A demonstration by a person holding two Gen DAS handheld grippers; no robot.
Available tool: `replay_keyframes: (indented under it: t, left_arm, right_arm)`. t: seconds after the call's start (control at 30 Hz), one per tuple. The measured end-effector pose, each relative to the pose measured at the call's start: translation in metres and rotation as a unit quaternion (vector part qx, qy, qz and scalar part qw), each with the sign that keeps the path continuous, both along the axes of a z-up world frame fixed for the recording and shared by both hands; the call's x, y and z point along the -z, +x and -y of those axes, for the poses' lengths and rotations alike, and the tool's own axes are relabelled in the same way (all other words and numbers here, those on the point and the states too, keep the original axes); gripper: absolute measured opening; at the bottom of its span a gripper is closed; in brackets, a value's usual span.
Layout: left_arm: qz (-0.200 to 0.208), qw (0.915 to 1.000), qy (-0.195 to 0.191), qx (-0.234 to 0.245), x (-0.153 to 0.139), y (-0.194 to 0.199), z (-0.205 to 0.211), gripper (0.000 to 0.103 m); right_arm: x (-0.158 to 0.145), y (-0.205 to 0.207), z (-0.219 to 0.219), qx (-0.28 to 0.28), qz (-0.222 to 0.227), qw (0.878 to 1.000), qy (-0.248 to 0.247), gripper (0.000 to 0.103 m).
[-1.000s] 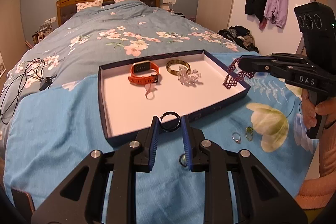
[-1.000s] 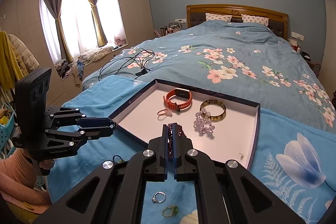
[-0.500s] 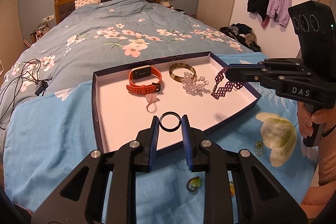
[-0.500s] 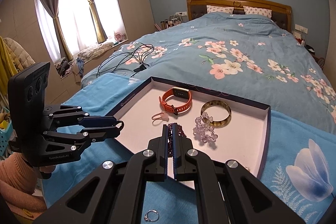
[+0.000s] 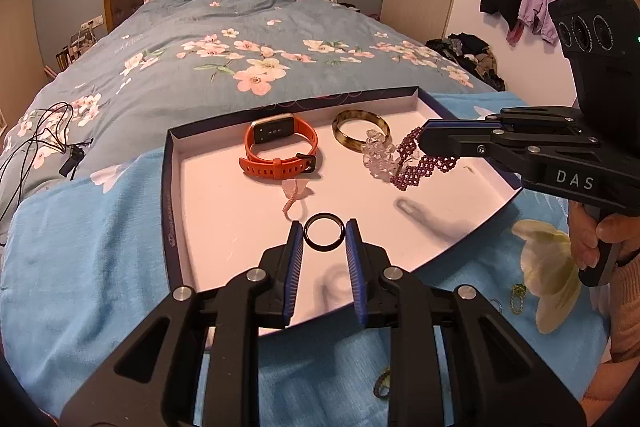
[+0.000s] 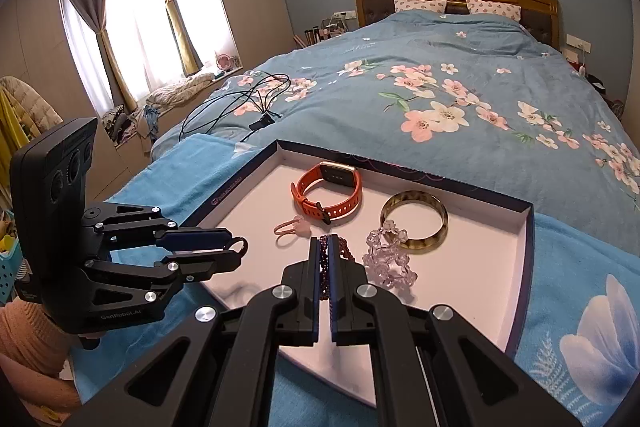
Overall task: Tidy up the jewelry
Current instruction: 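Carry the beaded bracelet and black ring over the tray box with both grippers, then lower the bracelet and black ring into the box and open both grippers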
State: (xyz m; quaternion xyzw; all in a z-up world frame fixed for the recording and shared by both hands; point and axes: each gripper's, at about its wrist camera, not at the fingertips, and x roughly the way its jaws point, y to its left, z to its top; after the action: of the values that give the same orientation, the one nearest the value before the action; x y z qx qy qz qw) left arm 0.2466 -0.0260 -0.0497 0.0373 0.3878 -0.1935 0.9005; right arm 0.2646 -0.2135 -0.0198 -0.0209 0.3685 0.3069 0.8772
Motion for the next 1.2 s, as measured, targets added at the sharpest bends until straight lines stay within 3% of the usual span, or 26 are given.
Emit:
replay_keyframes:
  t: [0.83, 1.2]
  left_arm:
    - [-0.045, 0.9988, 0.010, -0.016, 0.029, 0.040, 0.008, 0.022]
    - [-0.043, 0.9987, 0.015, -0.022, 0.032, 0.048, 0.011, 0.022]
  right_arm:
    - [0.032, 0.021, 0.008, 0.012, -0.038, 0.998, -0.044, 0.002]
    - [0.039, 0.022, 0.011, 0.028, -0.037, 0.997, -0.066, 0.003]
